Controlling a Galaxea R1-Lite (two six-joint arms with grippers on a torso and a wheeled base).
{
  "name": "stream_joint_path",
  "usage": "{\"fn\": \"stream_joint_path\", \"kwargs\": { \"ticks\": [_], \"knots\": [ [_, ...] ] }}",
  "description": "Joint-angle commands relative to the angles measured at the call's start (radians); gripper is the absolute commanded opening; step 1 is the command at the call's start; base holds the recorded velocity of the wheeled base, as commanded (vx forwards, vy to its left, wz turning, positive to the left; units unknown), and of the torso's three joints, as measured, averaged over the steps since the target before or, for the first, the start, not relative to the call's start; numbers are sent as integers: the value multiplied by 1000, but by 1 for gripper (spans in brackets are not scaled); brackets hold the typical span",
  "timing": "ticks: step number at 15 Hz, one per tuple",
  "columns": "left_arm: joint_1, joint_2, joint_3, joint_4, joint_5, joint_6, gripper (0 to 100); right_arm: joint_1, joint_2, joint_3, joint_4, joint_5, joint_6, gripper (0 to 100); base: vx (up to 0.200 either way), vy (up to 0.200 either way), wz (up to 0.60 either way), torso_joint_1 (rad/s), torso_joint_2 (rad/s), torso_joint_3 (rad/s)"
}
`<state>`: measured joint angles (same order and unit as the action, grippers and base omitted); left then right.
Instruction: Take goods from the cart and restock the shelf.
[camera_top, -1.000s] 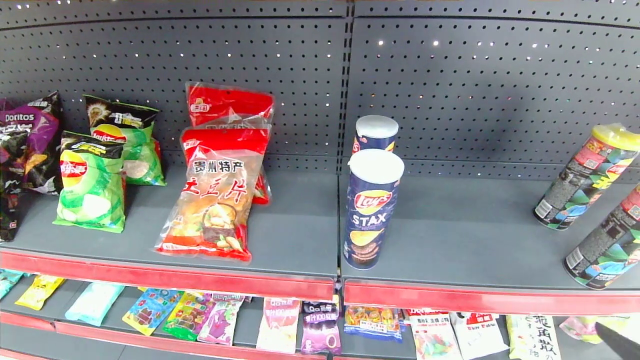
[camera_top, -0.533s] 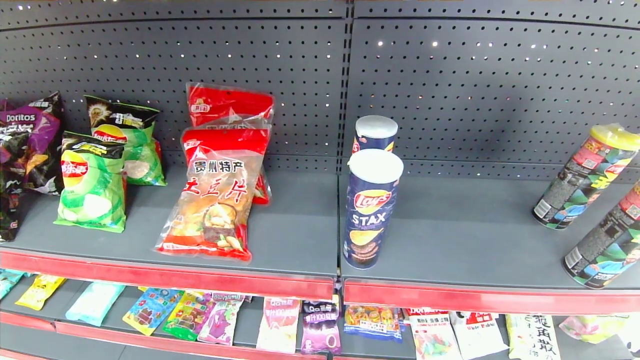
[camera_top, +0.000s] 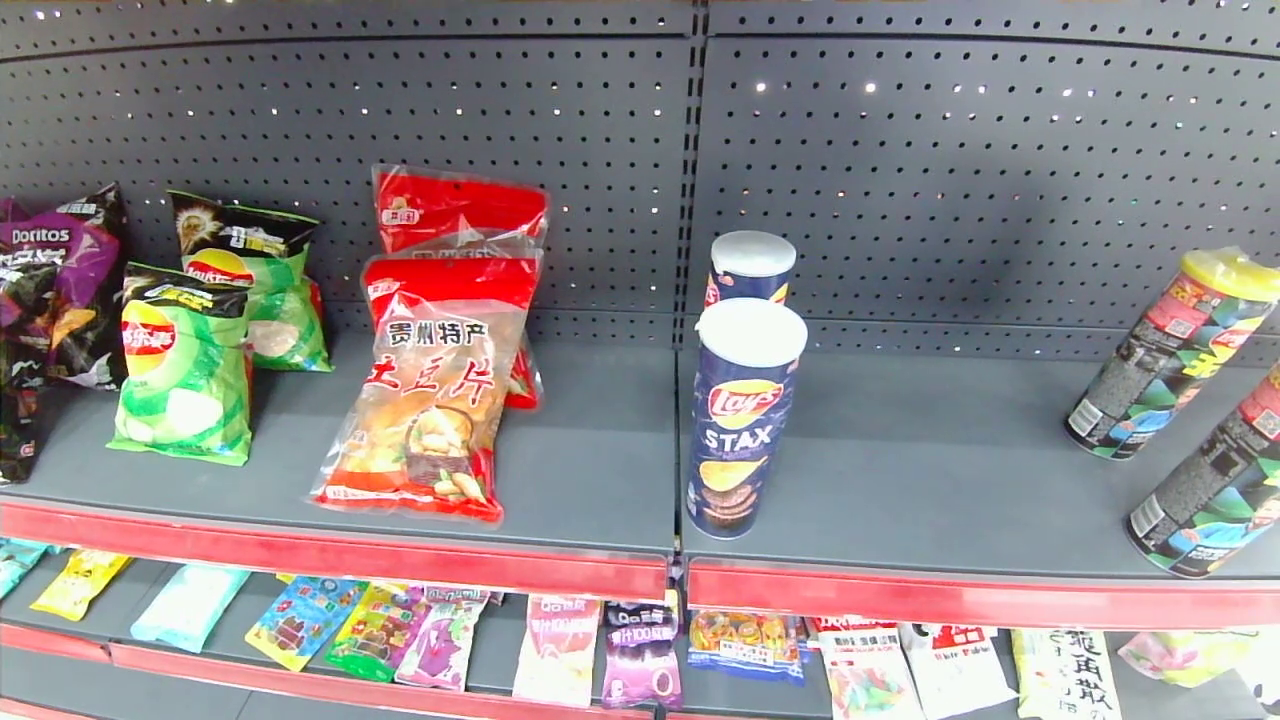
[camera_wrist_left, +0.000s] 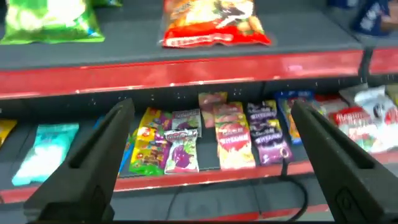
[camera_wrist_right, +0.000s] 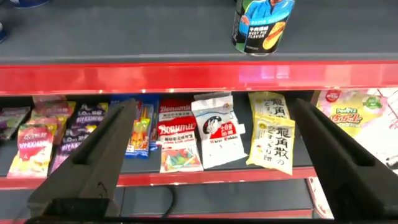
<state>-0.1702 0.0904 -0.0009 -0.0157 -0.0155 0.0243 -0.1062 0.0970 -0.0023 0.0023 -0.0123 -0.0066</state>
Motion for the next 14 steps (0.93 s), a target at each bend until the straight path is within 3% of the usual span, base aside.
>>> {"fn": "stream_joint_path", "kwargs": {
  "ticks": [1, 2, 3, 4, 5, 7, 8, 14],
  "knots": [
    [1, 3, -1, 22, 17, -12, 100, 0, 3, 2, 1, 0, -1, 100, 0, 0, 0, 0, 0, 0],
    [18, 11, -2, 23, 32, -29, 100, 0, 3, 1, 1, 0, -1, 100, 0, 0, 0, 0, 0, 0],
    [52, 22, -2, 23, 32, -24, 100, 0, 3, 1, 1, 0, -1, 100, 0, 0, 0, 0, 0, 0],
    [167, 31, -2, 23, 32, -24, 100, 0, 3, 2, 1, 0, -1, 100, 0, 0, 0, 0, 0, 0],
    [199, 31, -2, 22, 32, -23, 100, 0, 3, 1, 1, 0, -1, 100, 0, 0, 0, 0, 0, 0],
    [155, -80, -2, 22, -23, -24, 100, 0, 3, 2, 1, 0, -1, 100, 0, 0, 0, 0, 0, 0],
    [169, -90, -2, 22, -34, -23, 100, 0, 3, 2, 1, 0, 0, 100, 0, 0, 0, 0, 0, 0],
    [169, -90, -2, 22, -34, -21, 100, 0, 3, 2, 1, 0, 2, 100, 0, 0, 0, 0, 0, 0]
  ]
}}
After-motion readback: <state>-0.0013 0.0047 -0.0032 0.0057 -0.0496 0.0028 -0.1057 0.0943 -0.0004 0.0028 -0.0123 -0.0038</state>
